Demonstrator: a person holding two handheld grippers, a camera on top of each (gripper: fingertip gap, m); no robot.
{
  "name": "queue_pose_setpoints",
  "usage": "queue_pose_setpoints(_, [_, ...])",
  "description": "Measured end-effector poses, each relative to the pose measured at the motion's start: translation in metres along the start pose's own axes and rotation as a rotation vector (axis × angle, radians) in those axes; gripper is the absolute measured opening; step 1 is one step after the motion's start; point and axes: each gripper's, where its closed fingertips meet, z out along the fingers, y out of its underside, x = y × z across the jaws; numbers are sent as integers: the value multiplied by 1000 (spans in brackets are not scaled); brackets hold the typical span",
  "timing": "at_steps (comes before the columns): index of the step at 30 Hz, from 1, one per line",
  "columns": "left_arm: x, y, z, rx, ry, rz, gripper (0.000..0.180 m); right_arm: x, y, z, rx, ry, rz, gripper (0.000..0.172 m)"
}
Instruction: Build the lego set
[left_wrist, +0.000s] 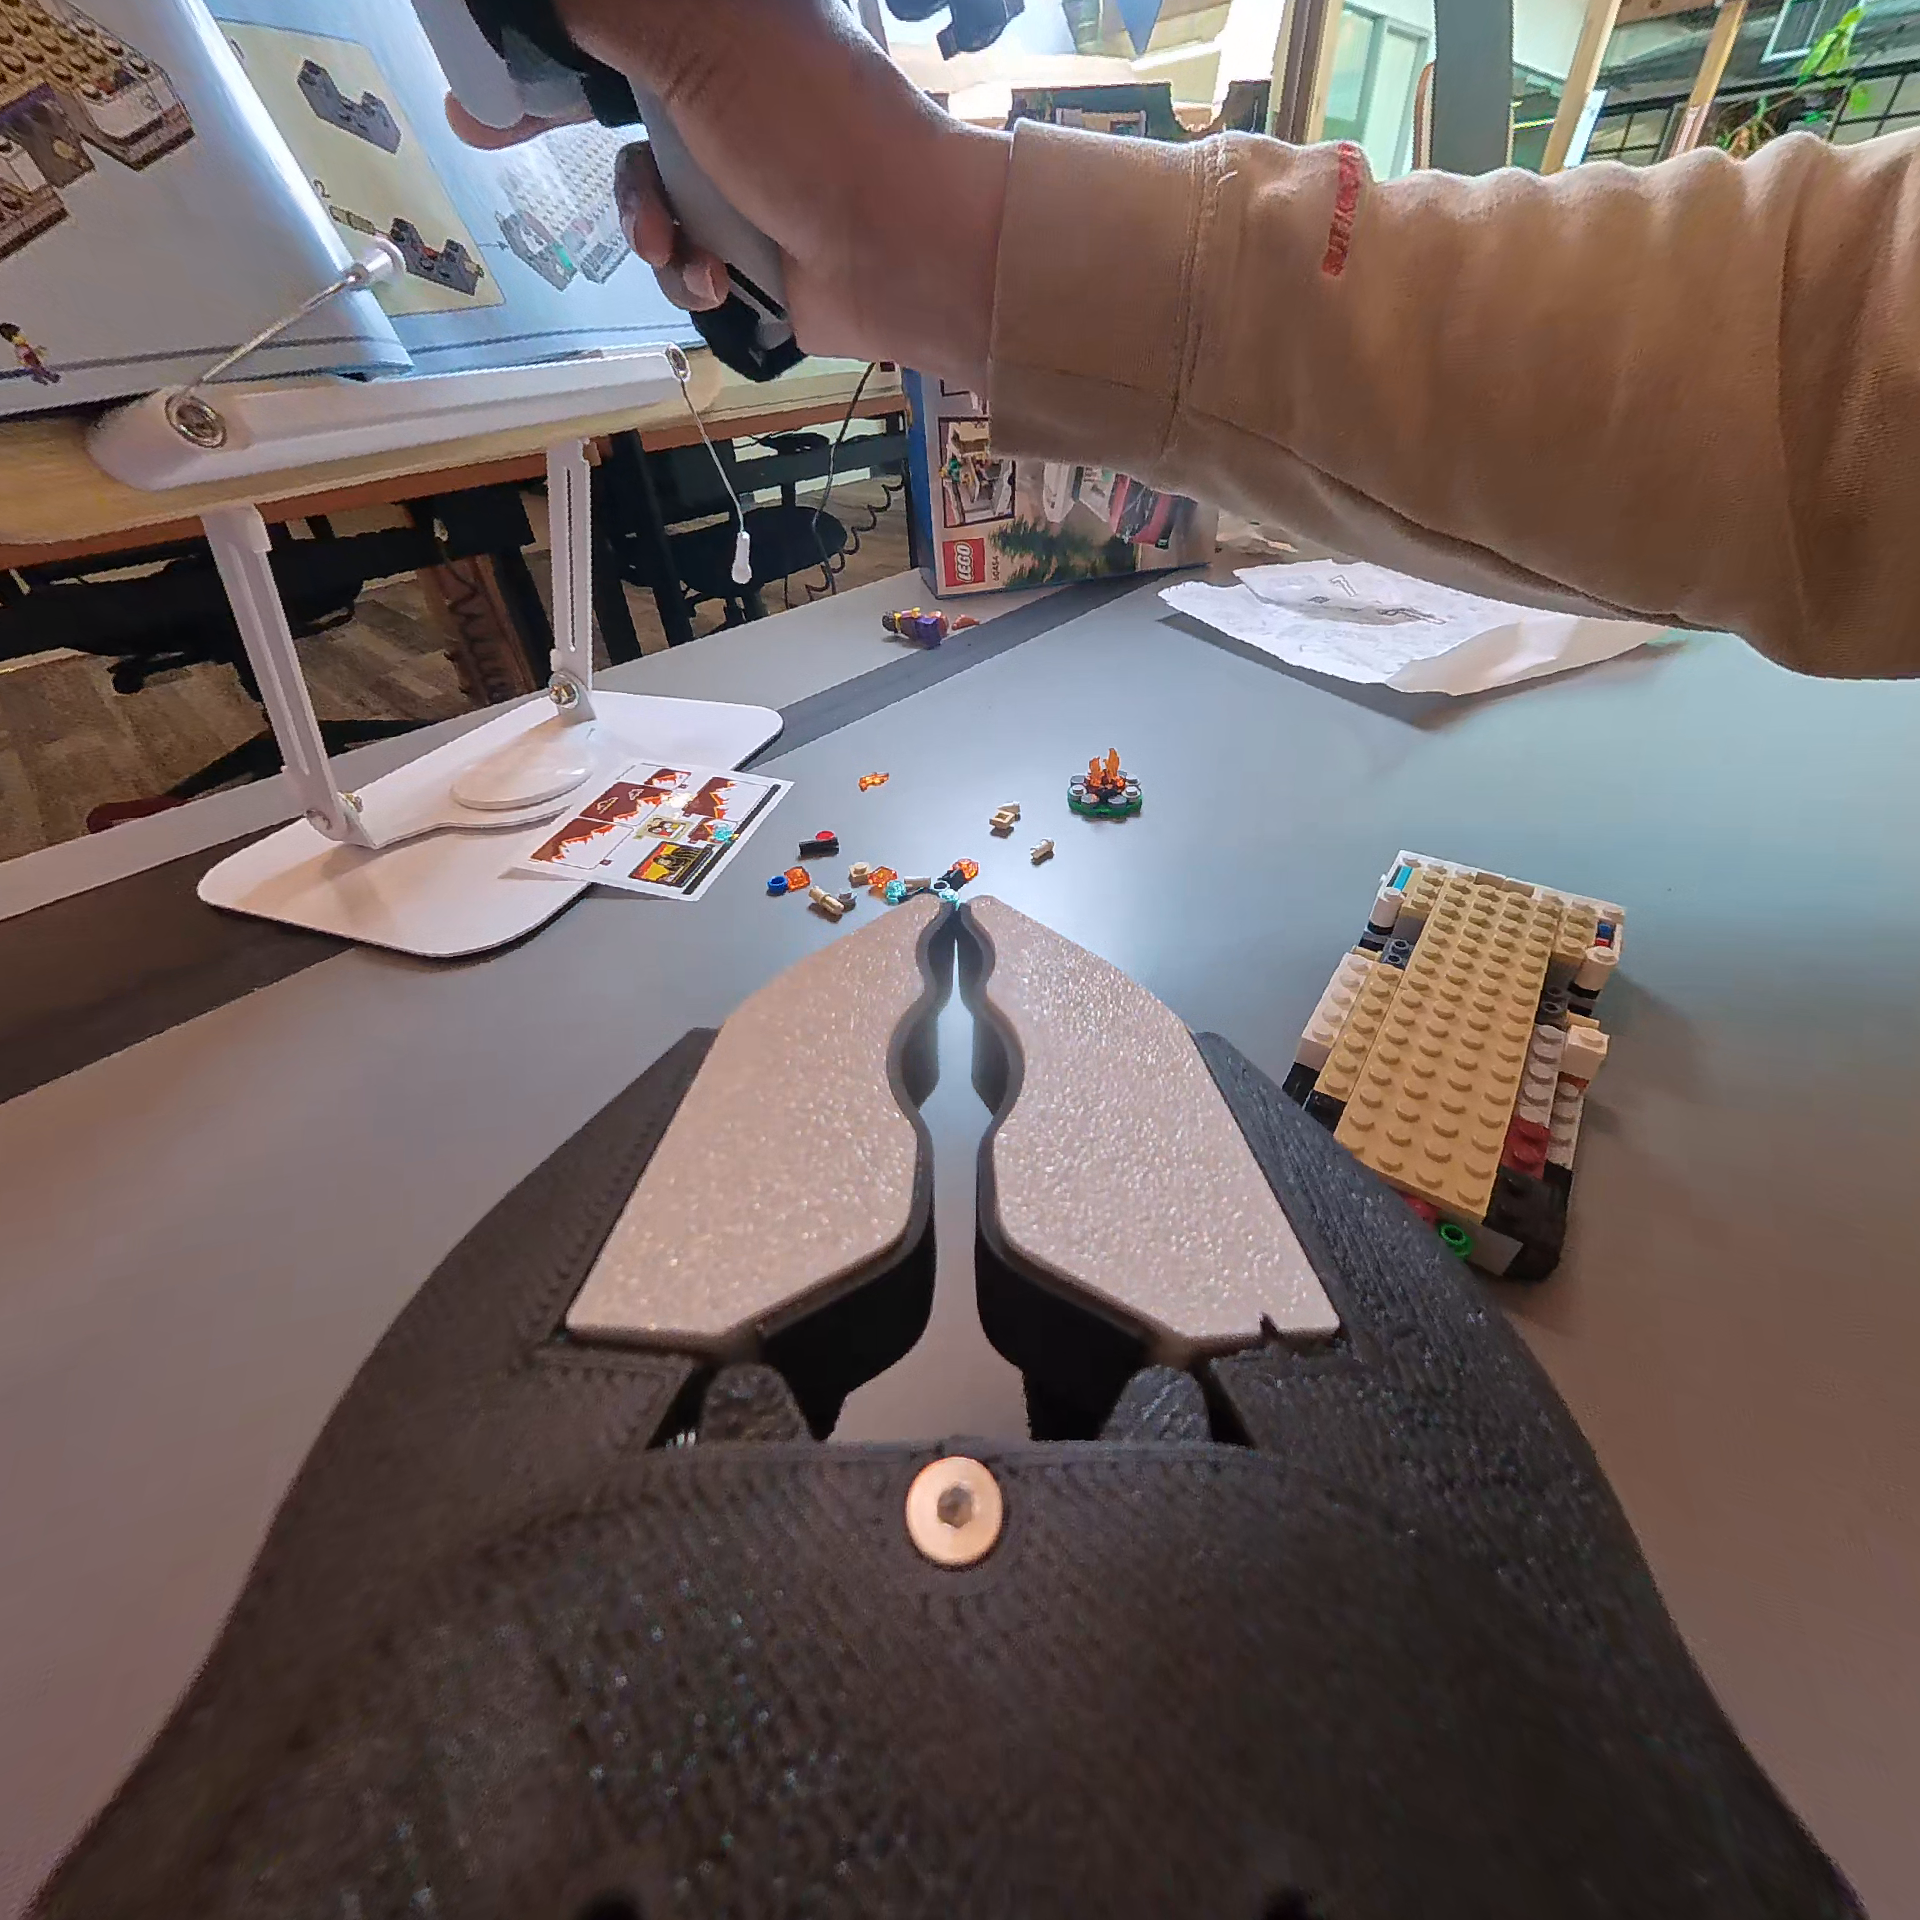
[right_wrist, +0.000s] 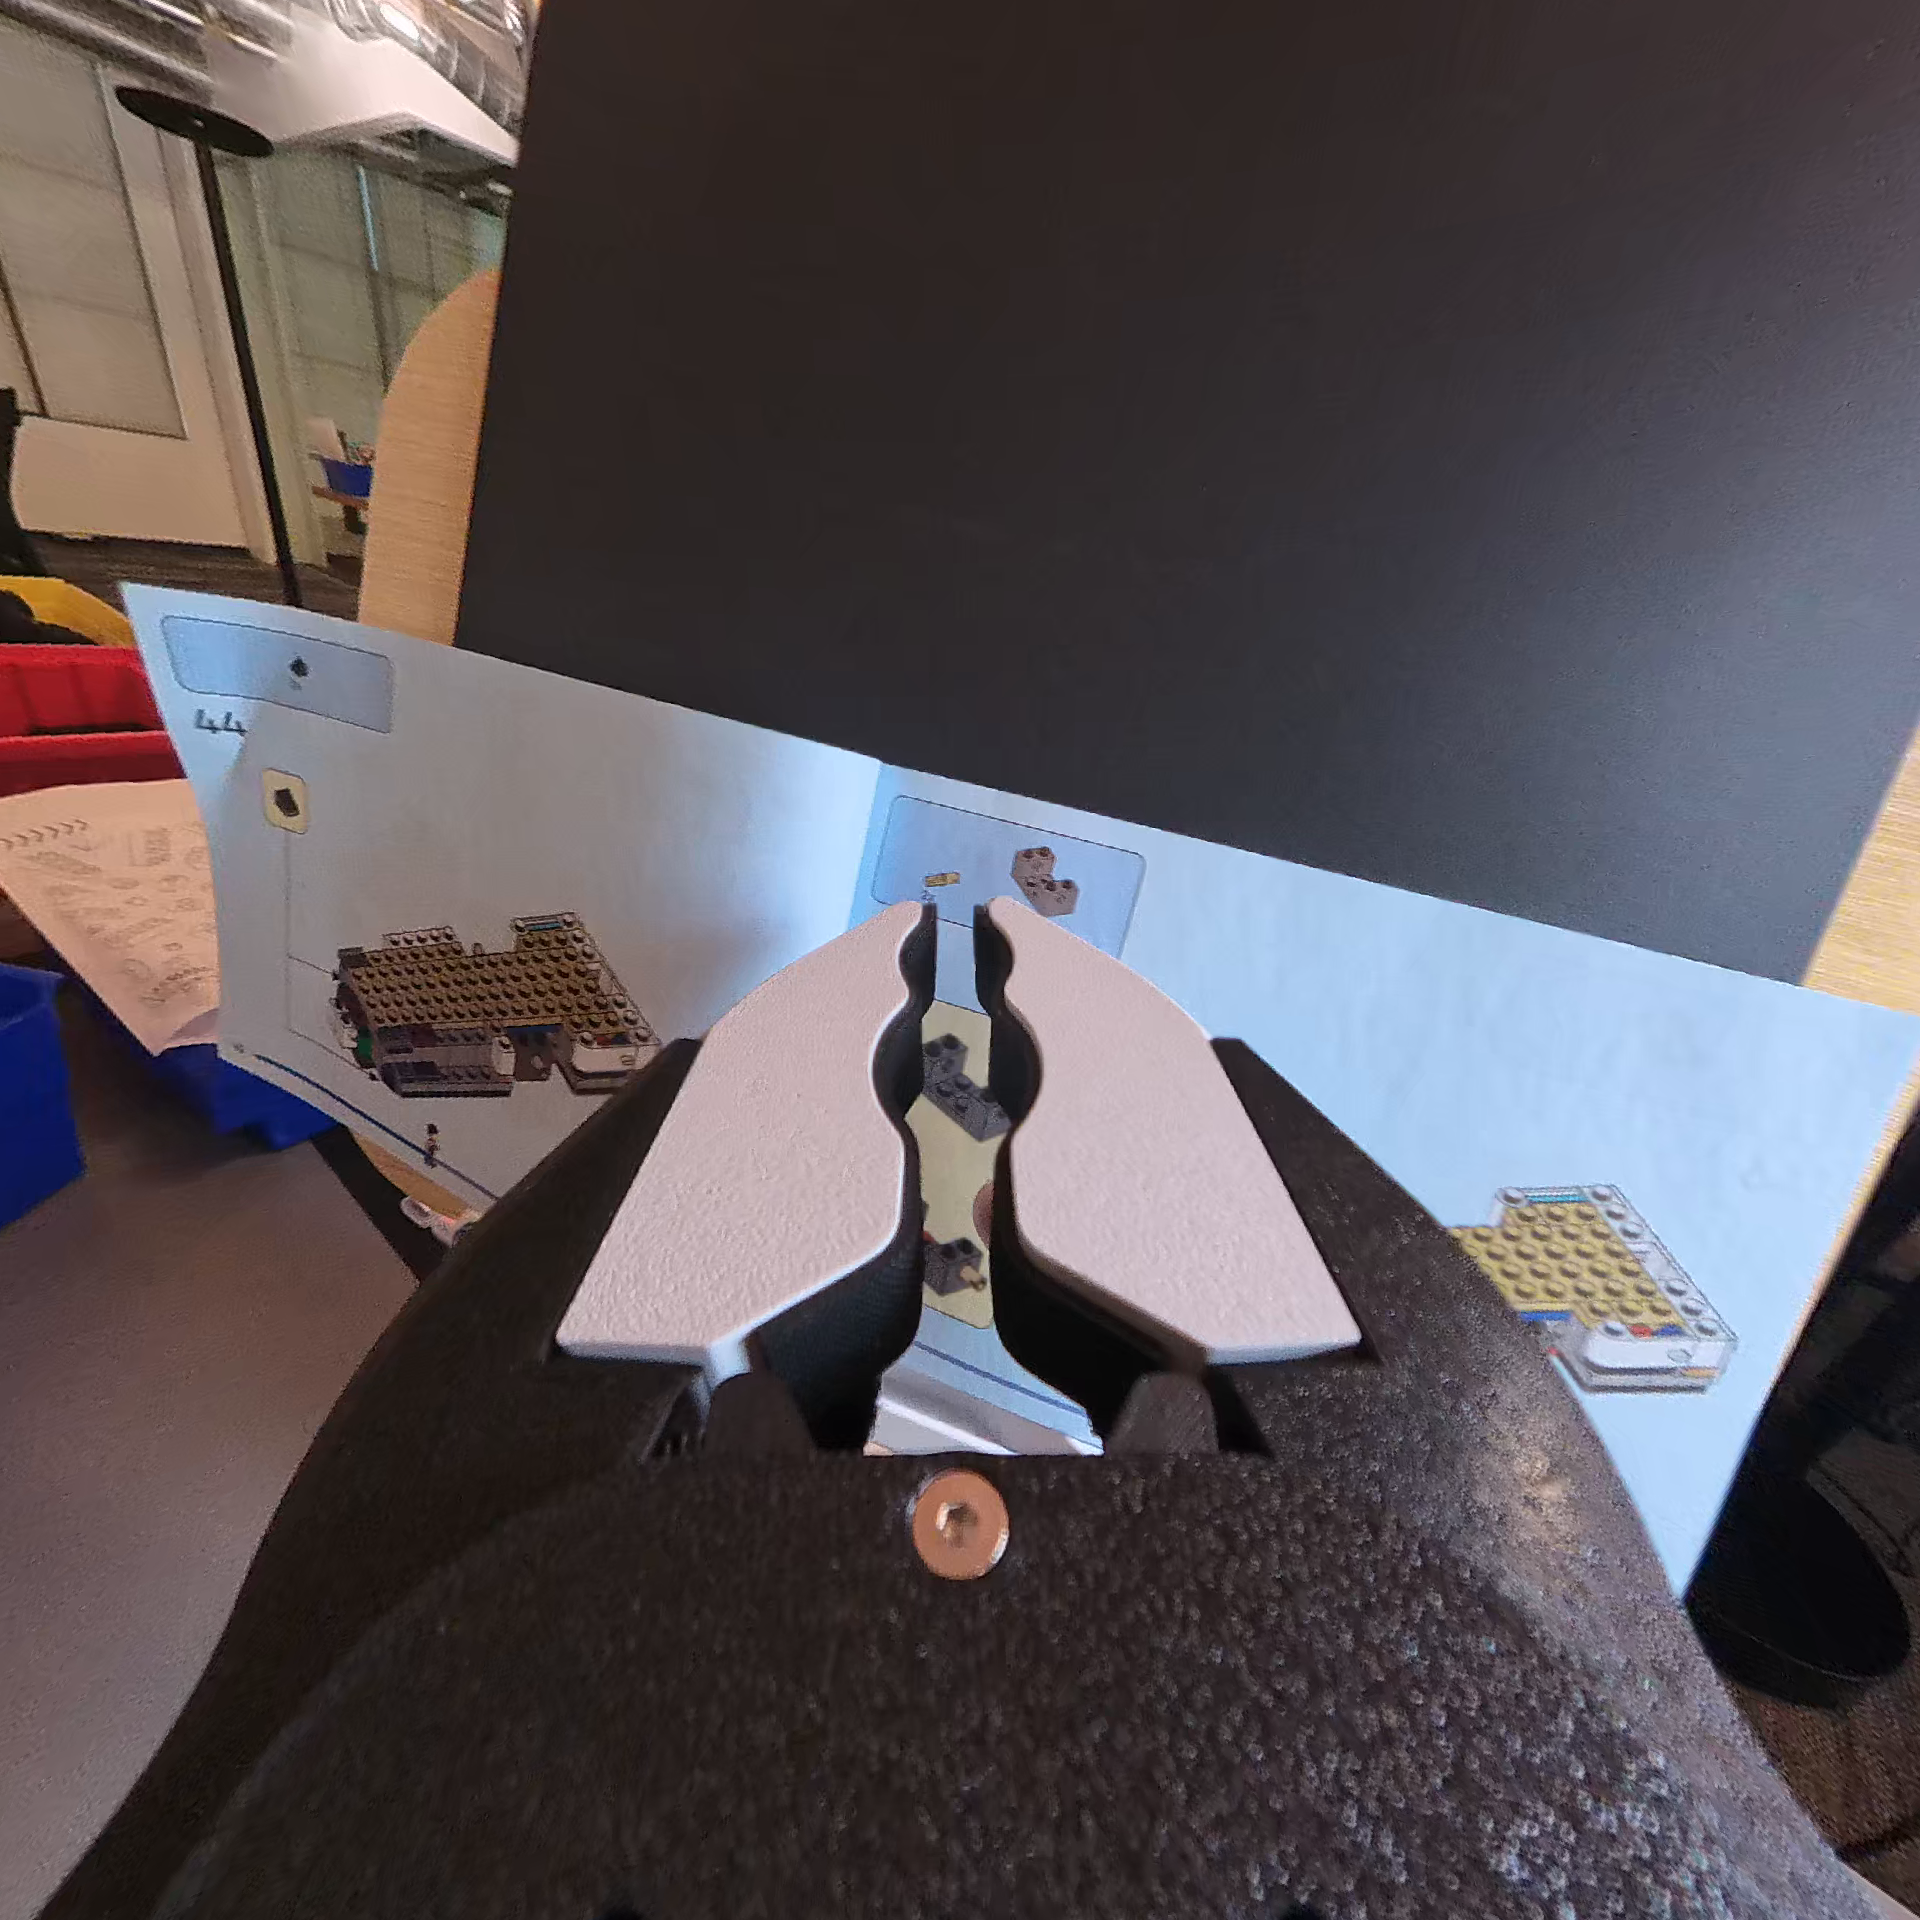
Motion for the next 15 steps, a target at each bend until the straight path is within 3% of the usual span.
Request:
queue_pose_setpoints(8, [5, 0, 0, -12, 12, 20, 0, -21, -5, -19, 0, -94, -12, 6])
queue_pose_setpoints(11, [7, -1, -1, -10, 14, 28, 0, -35, 5, -56, -25, -185, -59, 8])
queue_pose_setpoints(15, [9, -4, -1, -2, 9, 50, 0, -49, 24, -139, -55, -242, -70, 13])
